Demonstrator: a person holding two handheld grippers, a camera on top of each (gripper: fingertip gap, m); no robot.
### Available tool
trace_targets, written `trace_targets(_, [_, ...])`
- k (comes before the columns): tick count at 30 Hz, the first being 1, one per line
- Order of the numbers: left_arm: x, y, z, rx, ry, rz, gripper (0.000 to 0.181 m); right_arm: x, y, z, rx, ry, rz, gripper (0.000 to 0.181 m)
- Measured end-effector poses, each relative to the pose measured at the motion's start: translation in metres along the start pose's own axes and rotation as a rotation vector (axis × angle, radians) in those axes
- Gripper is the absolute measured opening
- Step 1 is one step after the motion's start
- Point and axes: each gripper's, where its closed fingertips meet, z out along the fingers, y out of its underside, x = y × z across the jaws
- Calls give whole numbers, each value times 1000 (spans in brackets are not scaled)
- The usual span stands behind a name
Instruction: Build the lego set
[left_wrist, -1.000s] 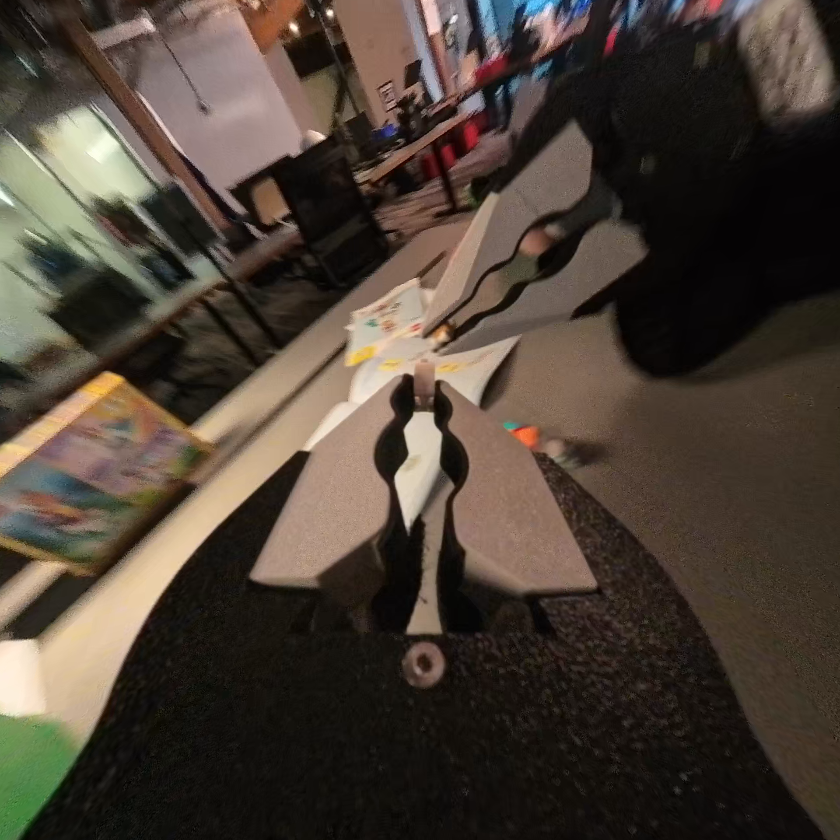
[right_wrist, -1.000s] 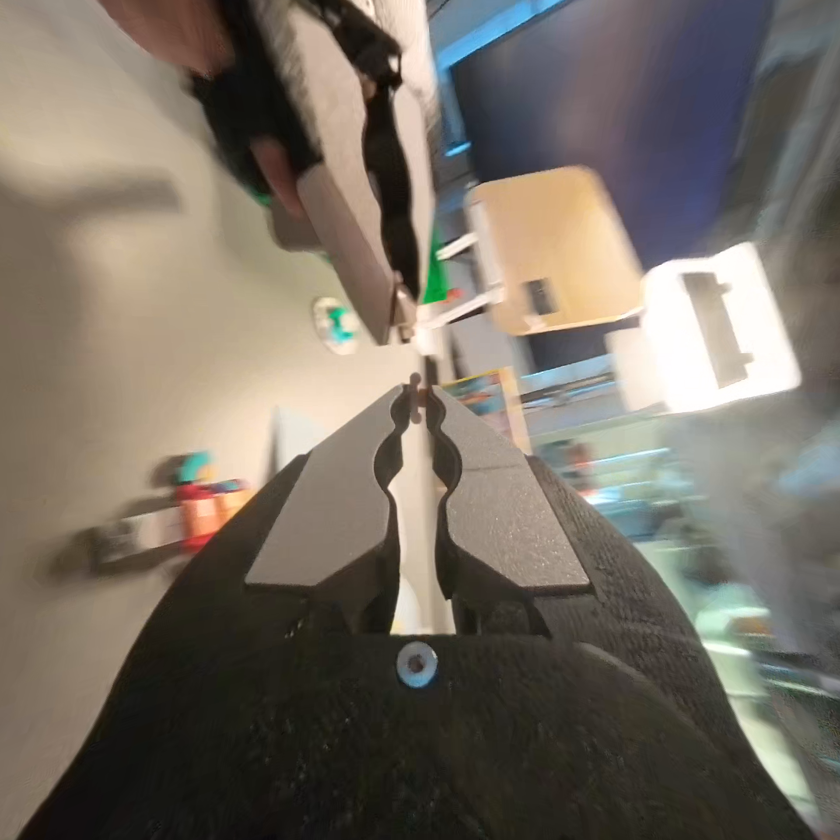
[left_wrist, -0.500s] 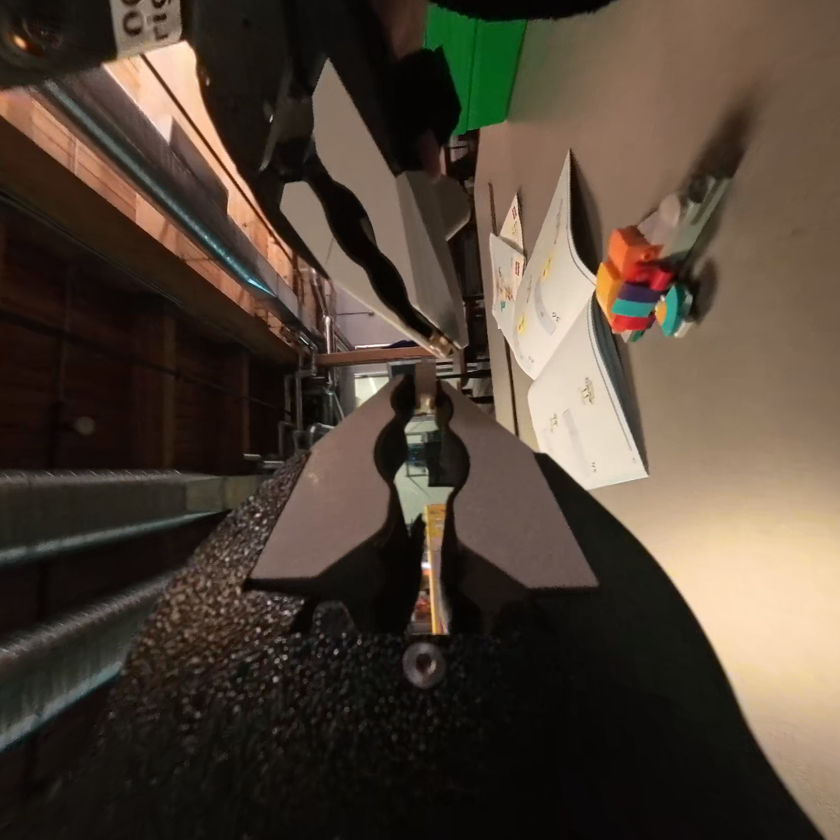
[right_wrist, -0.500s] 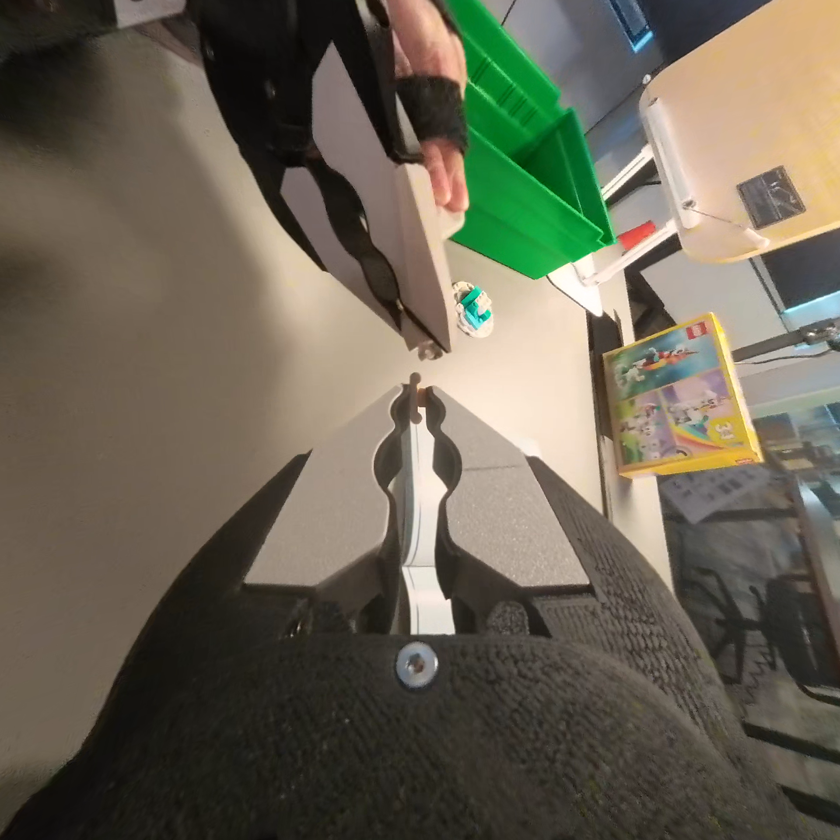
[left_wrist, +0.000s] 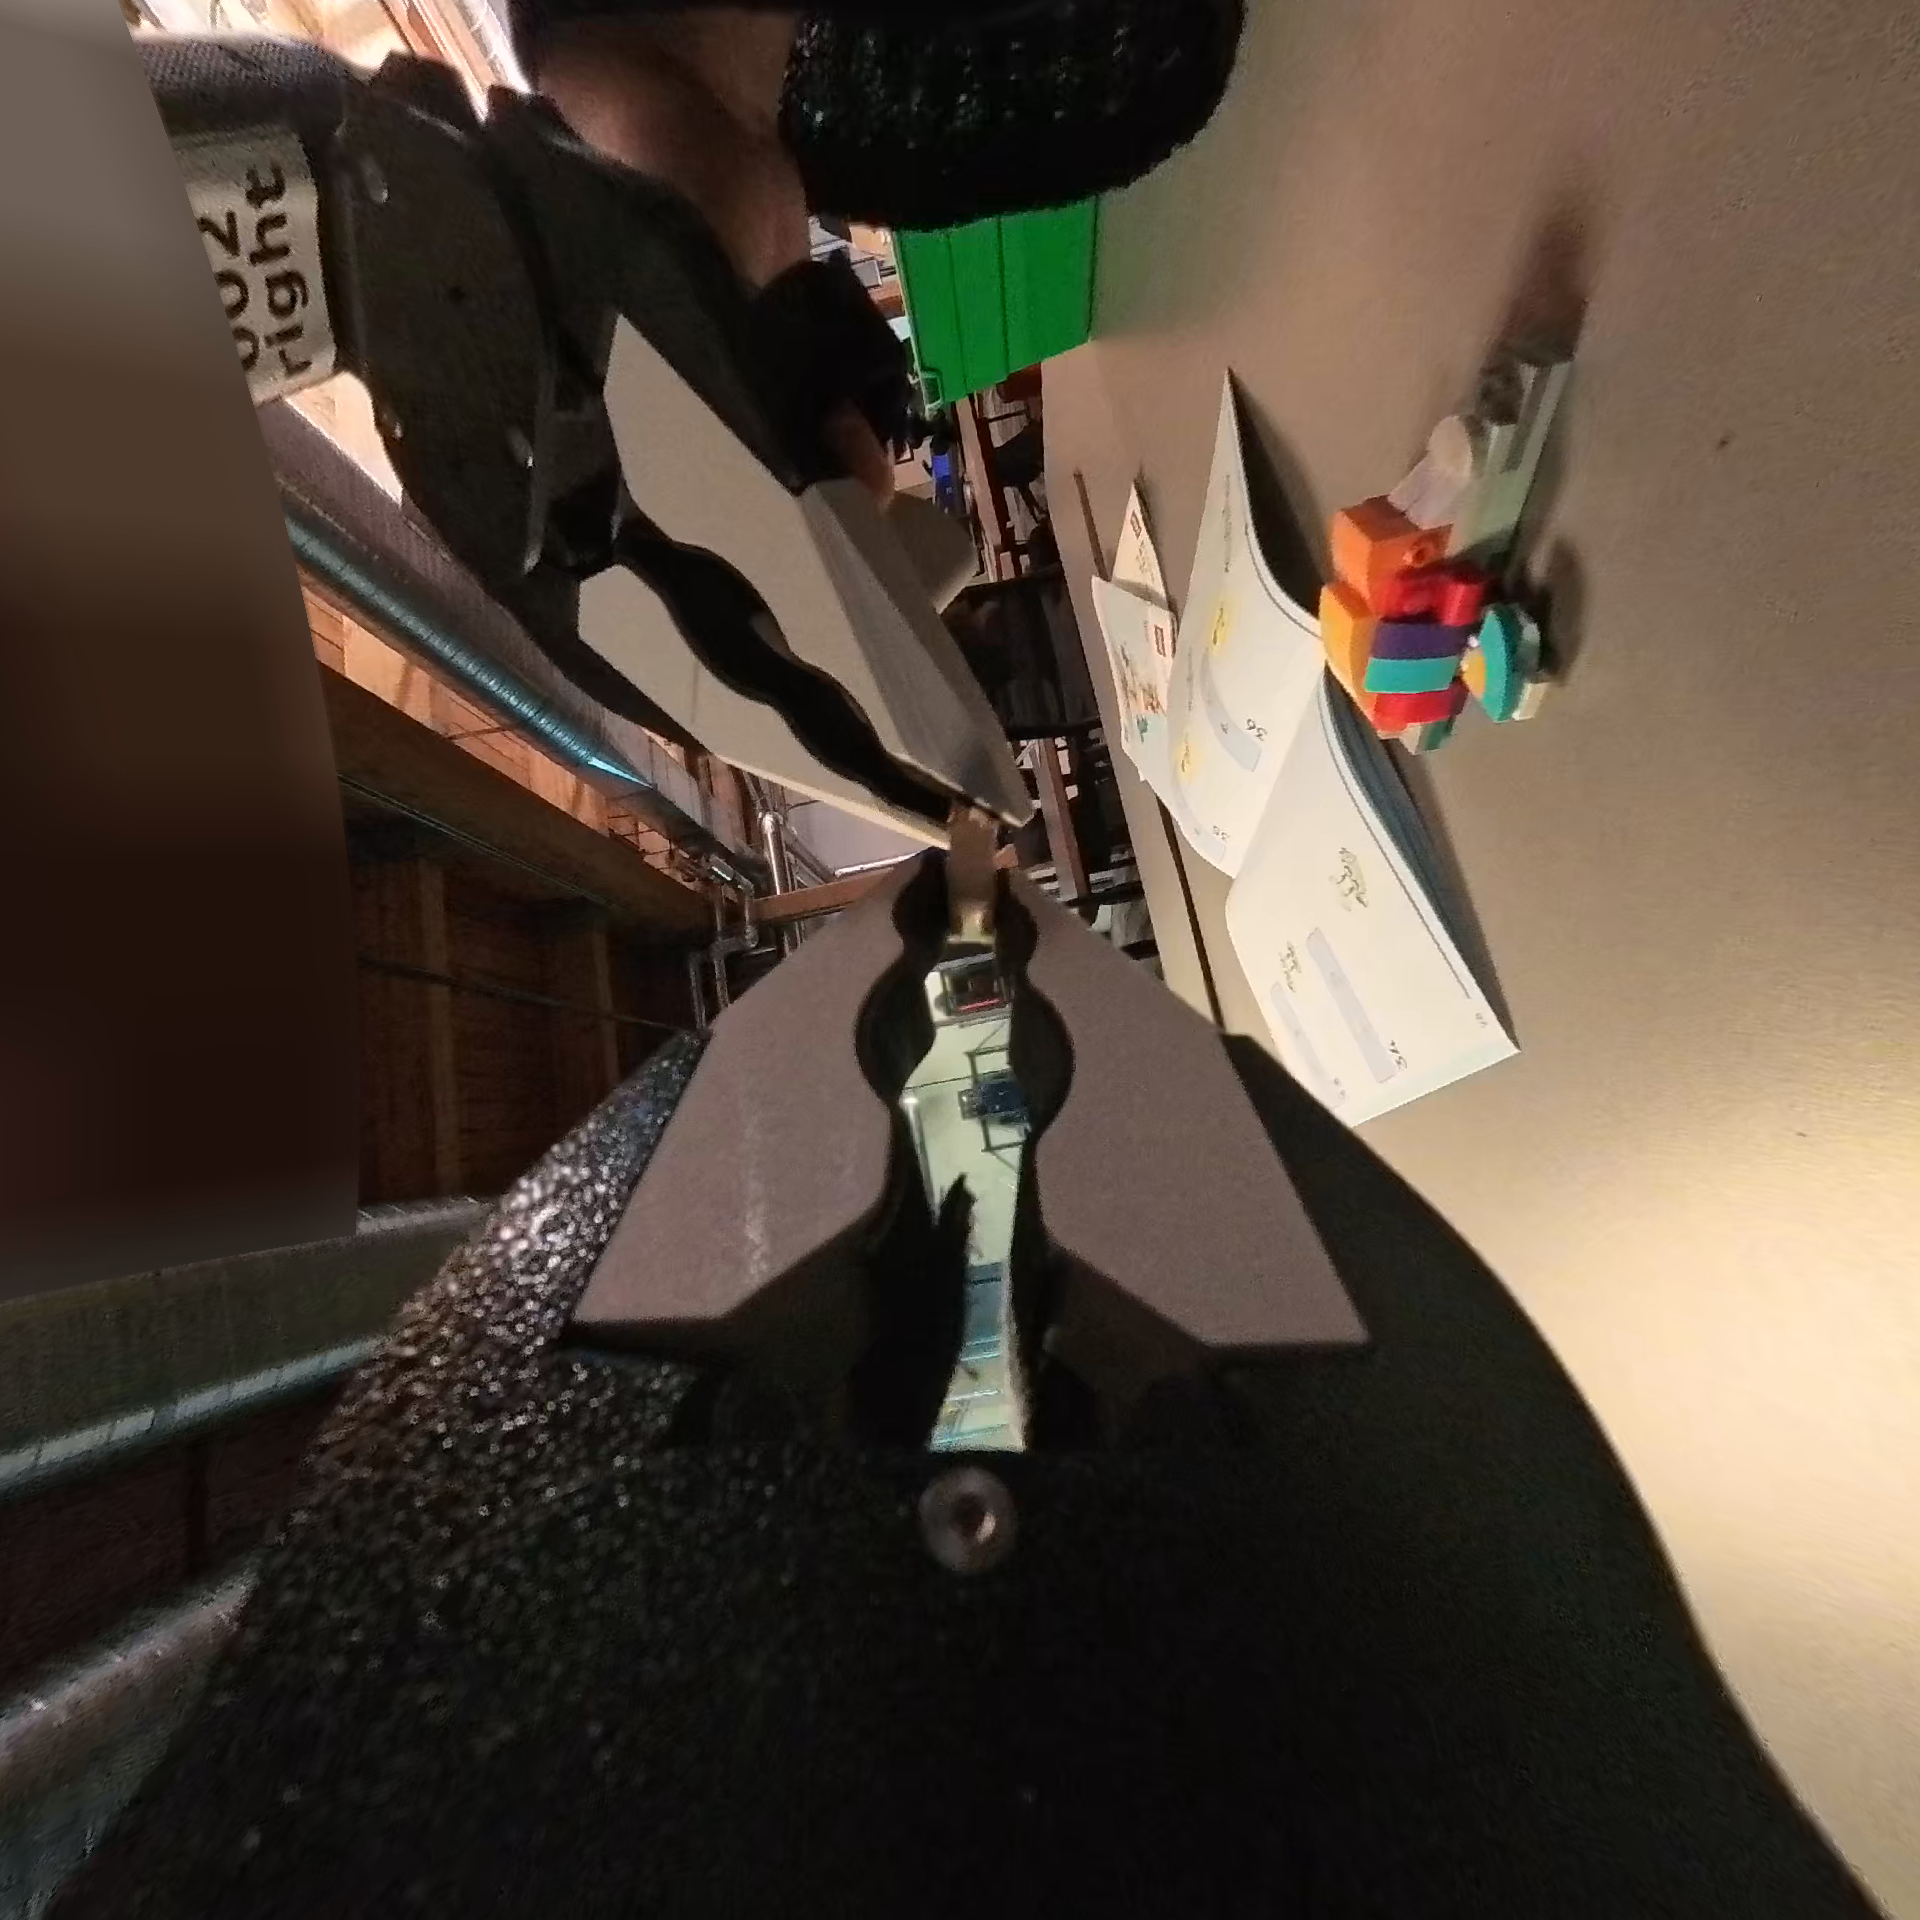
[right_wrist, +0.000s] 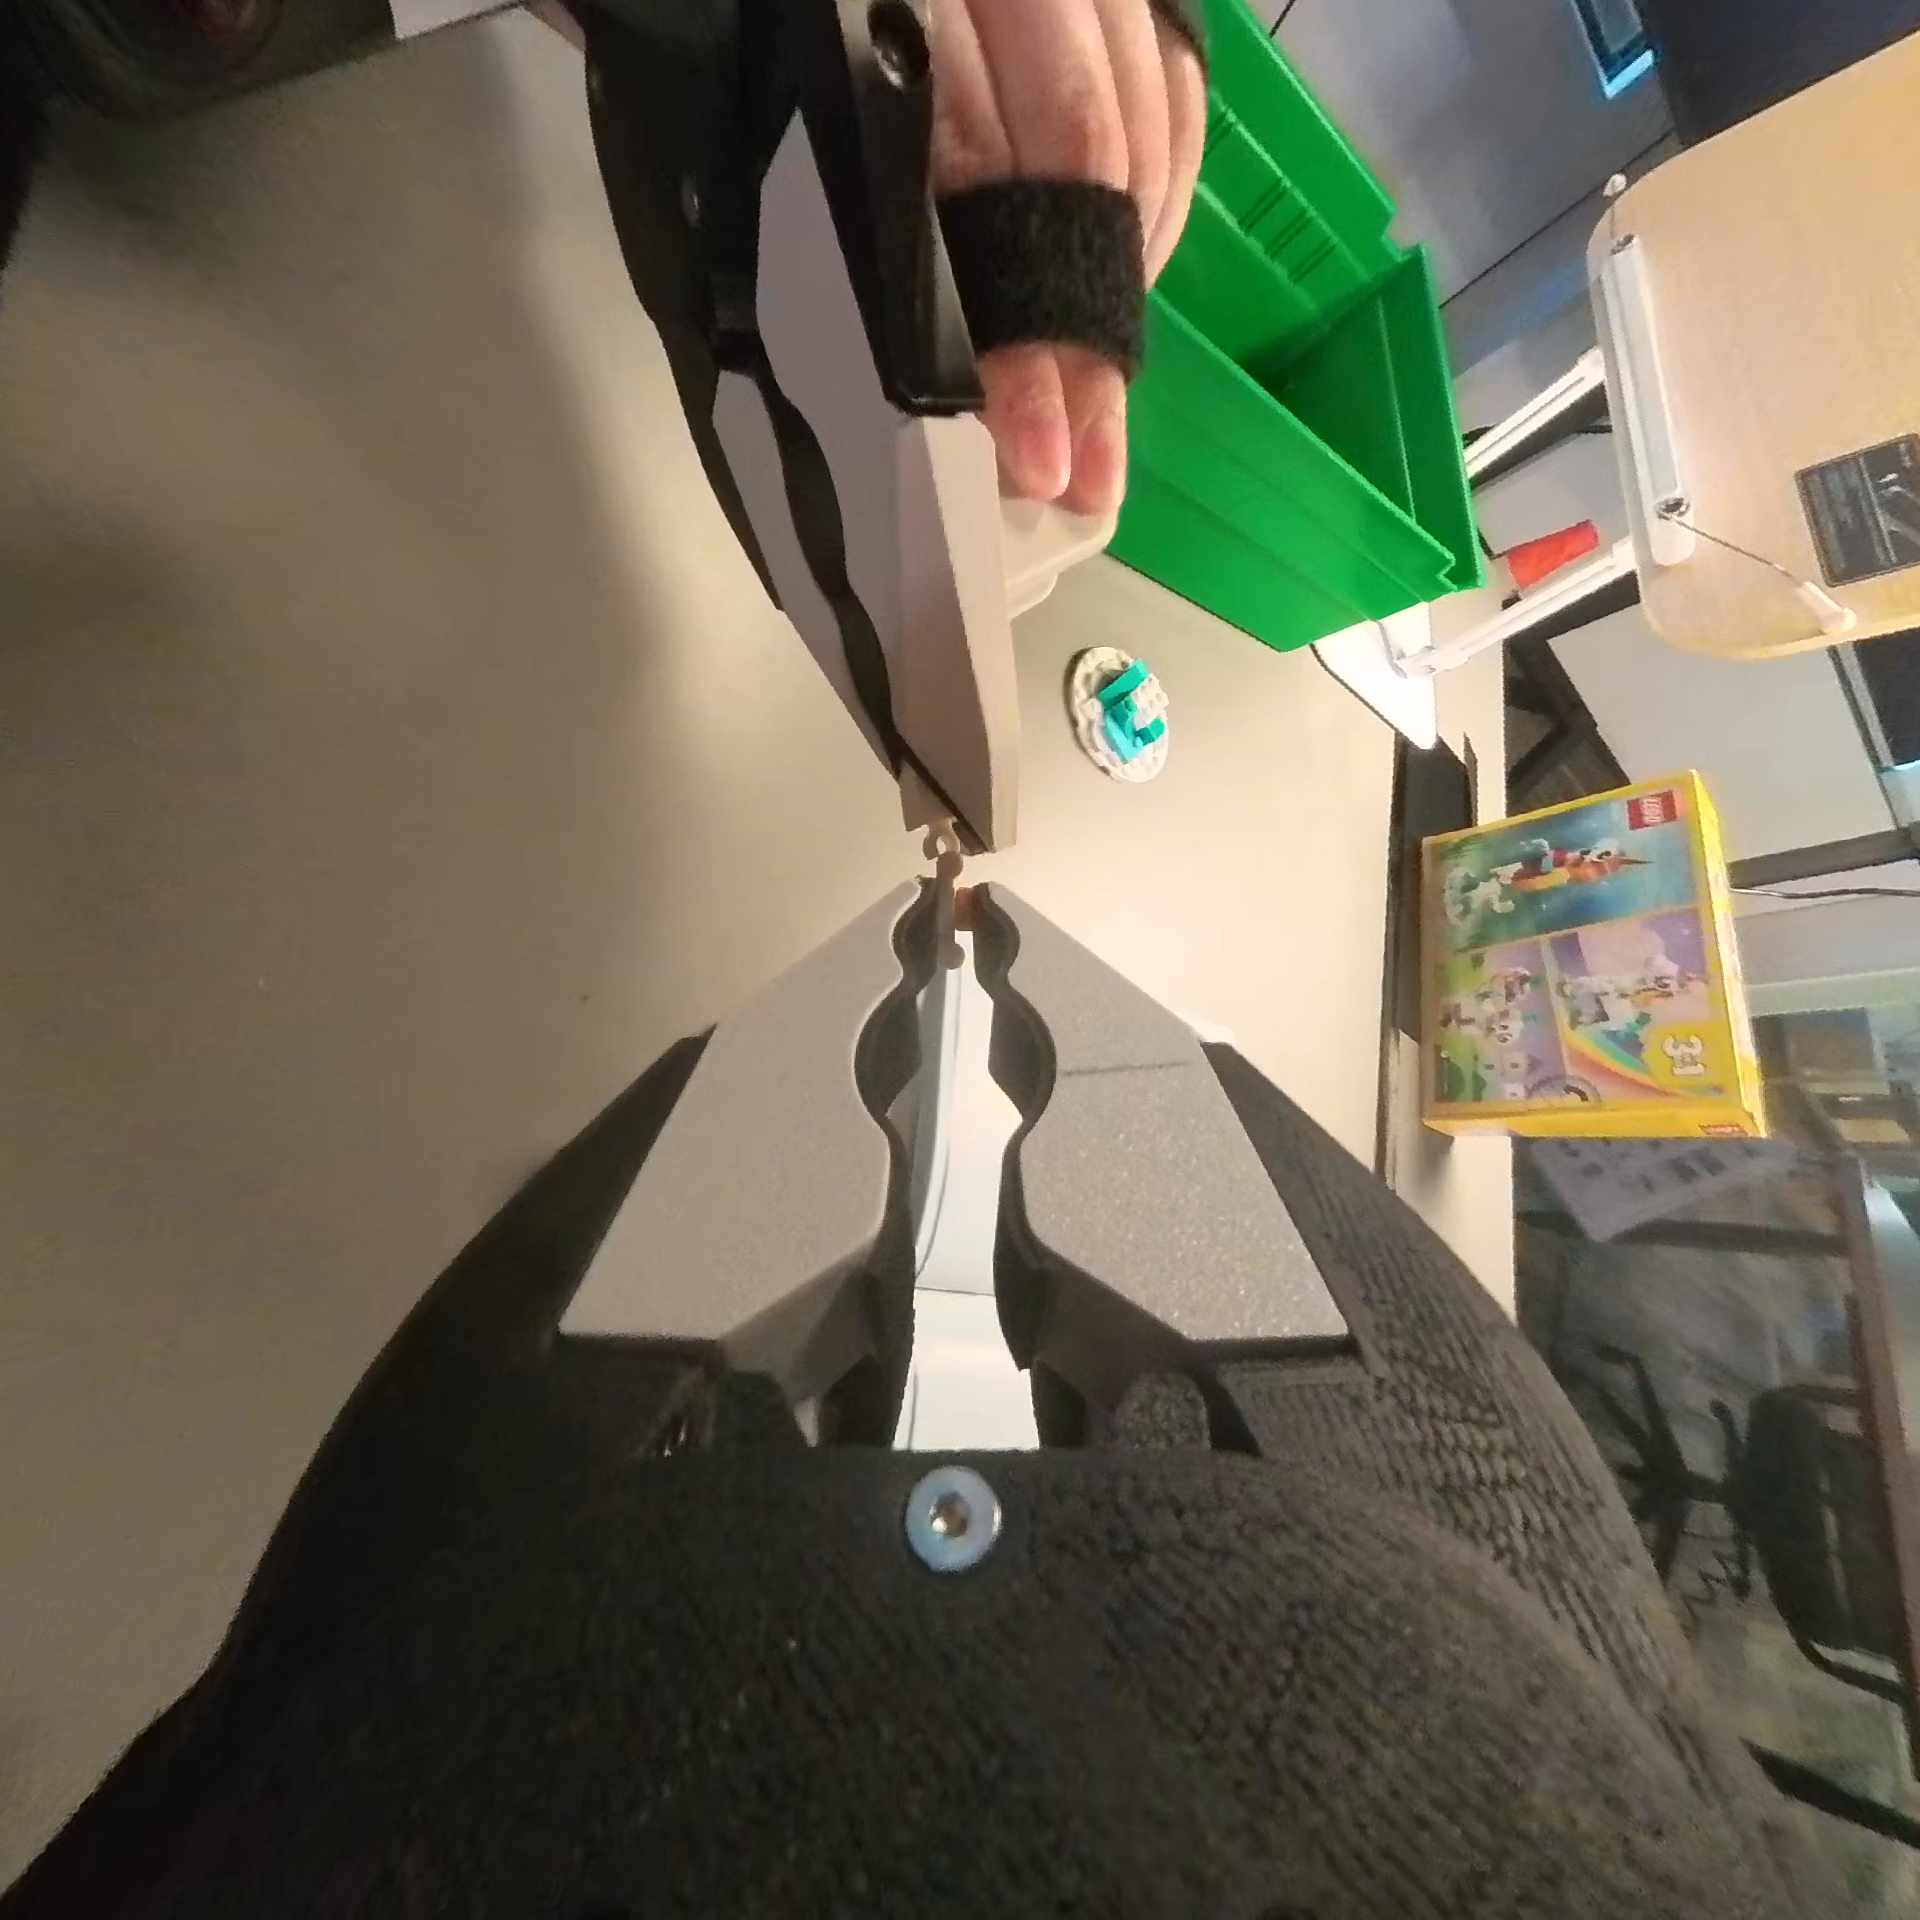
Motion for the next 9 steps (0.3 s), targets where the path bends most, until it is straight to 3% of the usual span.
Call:
trace_targets(1, [1,-1,0,4,1,-4,6,-1,0,0,-4,-7,0,4])
trace_targets(5, [4,-4,-1,35,9,-29,6,-6,1,1,-19,-71,28,3])
trace_targets(9, [10,-12,-2,110,50,-160,8,-17,2,2,-16,-203,119,4])
